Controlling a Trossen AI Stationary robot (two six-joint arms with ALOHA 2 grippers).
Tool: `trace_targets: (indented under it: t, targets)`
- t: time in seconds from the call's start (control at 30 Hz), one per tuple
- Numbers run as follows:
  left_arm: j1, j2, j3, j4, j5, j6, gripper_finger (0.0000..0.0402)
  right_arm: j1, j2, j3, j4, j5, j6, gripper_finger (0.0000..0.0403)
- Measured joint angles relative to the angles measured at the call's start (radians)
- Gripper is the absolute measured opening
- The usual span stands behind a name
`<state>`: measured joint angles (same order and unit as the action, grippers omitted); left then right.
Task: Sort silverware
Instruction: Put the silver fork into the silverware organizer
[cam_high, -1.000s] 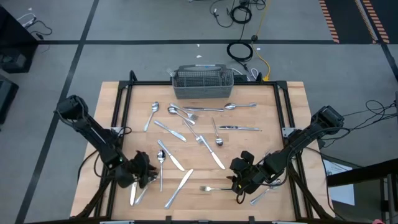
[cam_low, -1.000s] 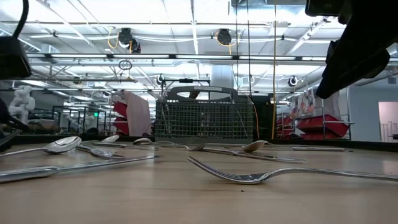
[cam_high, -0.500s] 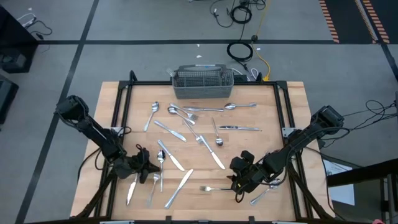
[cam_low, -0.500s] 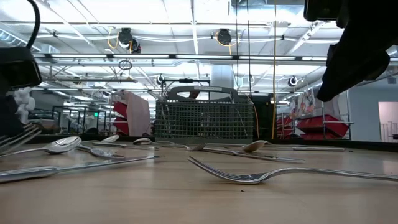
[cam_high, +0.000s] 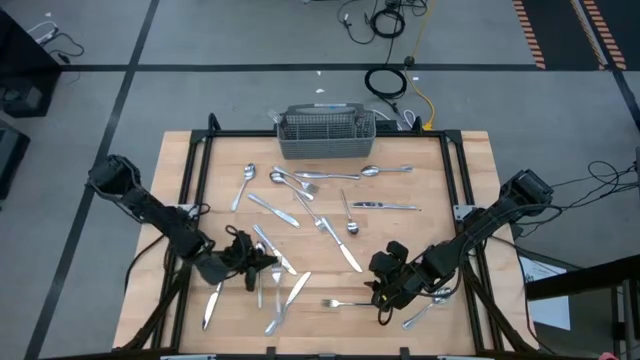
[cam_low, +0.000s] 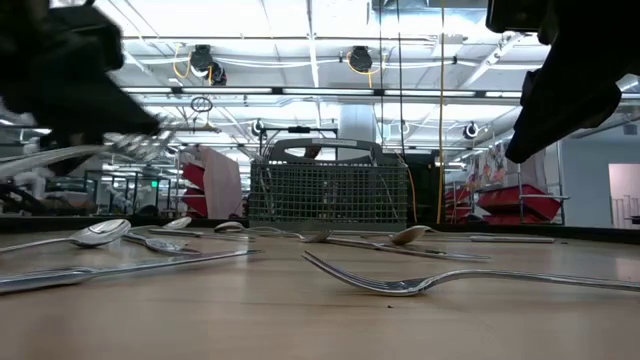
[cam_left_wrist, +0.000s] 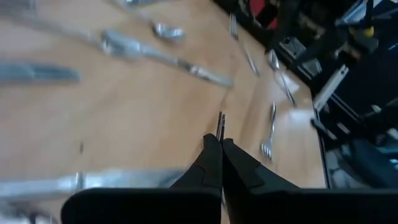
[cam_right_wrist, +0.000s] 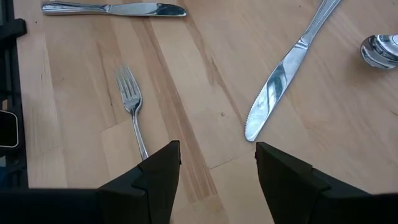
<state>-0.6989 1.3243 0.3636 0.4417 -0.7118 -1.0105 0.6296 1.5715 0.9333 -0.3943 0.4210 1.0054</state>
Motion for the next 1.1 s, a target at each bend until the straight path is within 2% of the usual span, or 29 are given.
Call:
trace_targets:
  t: [0.2, 0.4, 0.67, 0.8, 0.93, 1.1]
  targets:
    - [0.134, -0.035, 0.094, -0.016, -0.025, 0.246, 0.0001, 0.0, 0.0, 0.0, 0.0, 0.001, 0.001, 0.0199]
    - [0.312, -0.155, 0.171, -0.071, -0.092, 0.594, 0.0, -0.001, 0.0, 0.0, 0.0, 0.007, 0.018, 0.0199]
    - [0.651, -0.35, 0.264, -0.085, -0.143, 1.061, 0.0, -0.007, 0.0, 0.0, -0.001, 0.114, 0.032, 0.0199]
    - [0.855, -0.376, 0.309, -0.084, -0.036, 1.205, 0.0, -0.028, 0.0, 0.0, 0.0, 0.132, 0.034, 0.0199]
    - [1.035, -0.35, 0.343, -0.084, 0.108, 1.261, 0.0, -0.056, 0.0, 0.0, 0.001, 0.132, 0.033, 0.0199]
    - [1.193, -0.278, 0.369, -0.057, 0.237, 1.333, 0.0, -0.084, 0.0, 0.0, 0.001, 0.13, 0.053, 0.0199]
